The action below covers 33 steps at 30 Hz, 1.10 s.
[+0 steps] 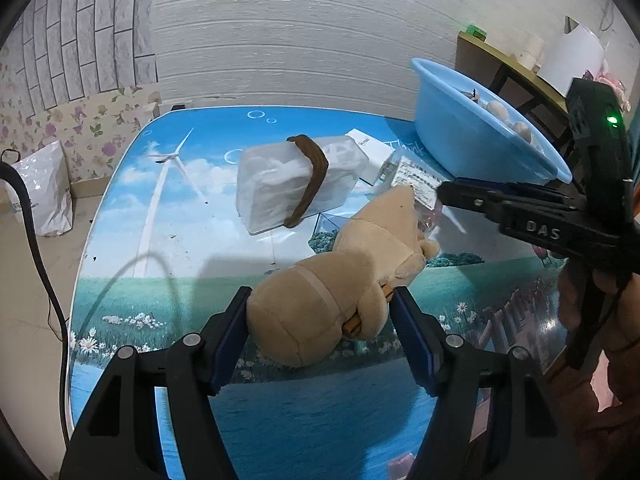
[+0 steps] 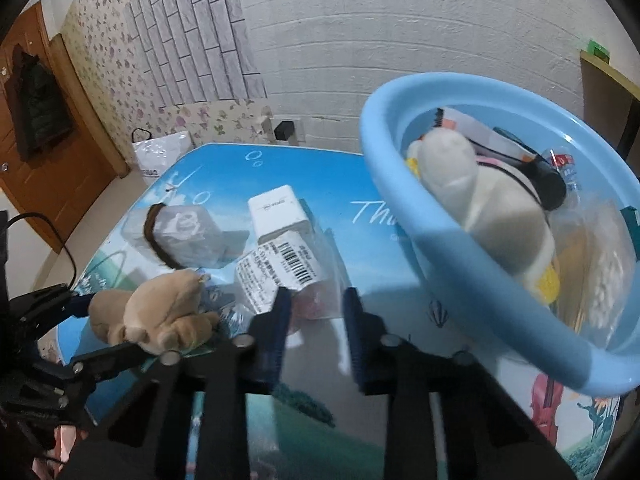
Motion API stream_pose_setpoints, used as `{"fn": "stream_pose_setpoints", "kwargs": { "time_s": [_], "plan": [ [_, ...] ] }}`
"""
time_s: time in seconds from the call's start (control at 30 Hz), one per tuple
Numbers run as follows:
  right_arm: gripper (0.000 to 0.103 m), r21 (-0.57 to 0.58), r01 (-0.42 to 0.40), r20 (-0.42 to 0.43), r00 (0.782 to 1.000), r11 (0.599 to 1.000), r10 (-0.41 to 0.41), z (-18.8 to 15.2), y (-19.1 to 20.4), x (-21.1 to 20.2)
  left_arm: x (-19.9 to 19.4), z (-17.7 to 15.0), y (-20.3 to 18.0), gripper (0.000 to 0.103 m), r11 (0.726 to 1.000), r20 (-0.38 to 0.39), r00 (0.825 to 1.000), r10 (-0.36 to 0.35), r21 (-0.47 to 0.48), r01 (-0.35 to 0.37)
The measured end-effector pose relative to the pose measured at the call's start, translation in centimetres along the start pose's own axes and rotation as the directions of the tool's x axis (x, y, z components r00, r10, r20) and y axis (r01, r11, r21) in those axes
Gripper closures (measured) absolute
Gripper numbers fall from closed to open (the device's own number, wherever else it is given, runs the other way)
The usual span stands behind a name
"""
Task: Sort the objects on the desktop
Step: 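Grasp the beige plush toy with the left tool, then grasp the pink-bead bag with the right tool while the left holds the plush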
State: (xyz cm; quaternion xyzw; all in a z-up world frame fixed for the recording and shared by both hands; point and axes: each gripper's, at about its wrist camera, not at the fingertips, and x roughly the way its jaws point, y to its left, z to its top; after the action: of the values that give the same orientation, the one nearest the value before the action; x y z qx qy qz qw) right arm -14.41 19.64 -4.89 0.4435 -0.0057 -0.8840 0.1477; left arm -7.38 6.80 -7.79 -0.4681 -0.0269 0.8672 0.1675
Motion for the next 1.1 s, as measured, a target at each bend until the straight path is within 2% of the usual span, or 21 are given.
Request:
{"fn": "stream_pose_setpoints", "kwargs": {
  "time_s": [0.17,0.27,0.33,0.4,0.47,0.63,0.77,0.8,0.83,0.9,1.0,1.03,1.07,1.1],
  "plan": [
    [0.094,-0.003,-0.017,-0.001,1.0,1.0,0.017,-1.0,-0.6,-1.2,-0.2,0.0,-0.1,0.035,1.0,0.0,1.0,0.011,-0.003,-0.011],
    [0.093,0.001,-0.034,-0.007,0.999,0.999,0.034,-1.4,-0.7,-1.6,-0.4,-0.1,-0.1,0.034,1.0,0.0,1.0,0.021,-0.004,-0.021],
    [0.082,0.009,-0.041,-0.002,0.999,0.999,0.041,-1.1,-0.4,-1.7,-0.6,-0.2,0.0,0.034,1.0,0.001,1.0,0.029,-0.007,-0.029],
    [0.045,0.003,-0.039,0.004,0.999,0.999,0.039,-0.8,-0.1,-1.6,-0.6,-0.2,0.3,0.034,0.999,0.001,0.999,0.036,-0.015,-0.036],
    [0.04,-0.014,-0.01,0.006,1.0,1.0,0.01,-0.6,0.5,-1.0,-0.7,-0.3,0.5,0.034,0.999,-0.001,0.999,0.041,-0.021,-0.041],
    [0.04,-0.004,0.0,-0.067,0.998,1.0,-0.001,0.2,0.9,1.5,-0.9,-0.3,1.0,0.033,0.998,-0.003,0.999,0.049,-0.026,-0.049],
    [0.042,-0.013,-0.019,-0.08,0.997,1.0,0.018,0.6,1.1,2.2,-0.5,-0.2,1.2,0.019,0.997,-0.006,0.998,0.066,-0.033,-0.066],
    [0.053,-0.027,-0.029,-0.075,0.997,0.999,0.027,0.6,1.3,2.1,-0.3,-0.1,1.1,0.017,0.998,-0.008,0.998,0.062,-0.032,-0.062],
    [0.057,-0.034,-0.03,-0.074,0.997,0.999,0.028,0.6,1.5,2.0,-0.1,-0.1,1.1,0.016,0.998,-0.01,0.998,0.061,-0.031,-0.061],
    [0.072,-0.048,-0.027,-0.067,0.998,0.998,0.023,0.5,1.5,1.6,0.3,0.1,0.9,0.011,0.997,-0.014,0.998,0.068,-0.022,-0.069],
    [0.08,-0.057,-0.049,-0.068,0.997,0.997,0.045,0.4,1.6,0.9,0.9,0.3,0.7,0.012,0.998,-0.019,0.998,0.053,-0.017,-0.053],
    [0.081,-0.061,-0.049,-0.065,0.997,0.997,0.045,0.2,1.7,0.6,0.9,0.3,0.6,0.017,0.999,-0.016,0.999,0.046,-0.016,-0.046],
    [0.081,-0.063,-0.05,-0.063,0.997,0.997,0.046,0.0,1.7,0.4,0.9,0.3,0.4,0.03,0.999,-0.015,0.999,0.032,-0.014,-0.032],
    [0.082,-0.059,-0.057,-0.064,0.996,0.997,0.054,-0.4,1.6,0.0,0.8,0.3,0.2,0.033,1.0,-0.014,1.0,0.014,-0.014,-0.014]
  ]
}}
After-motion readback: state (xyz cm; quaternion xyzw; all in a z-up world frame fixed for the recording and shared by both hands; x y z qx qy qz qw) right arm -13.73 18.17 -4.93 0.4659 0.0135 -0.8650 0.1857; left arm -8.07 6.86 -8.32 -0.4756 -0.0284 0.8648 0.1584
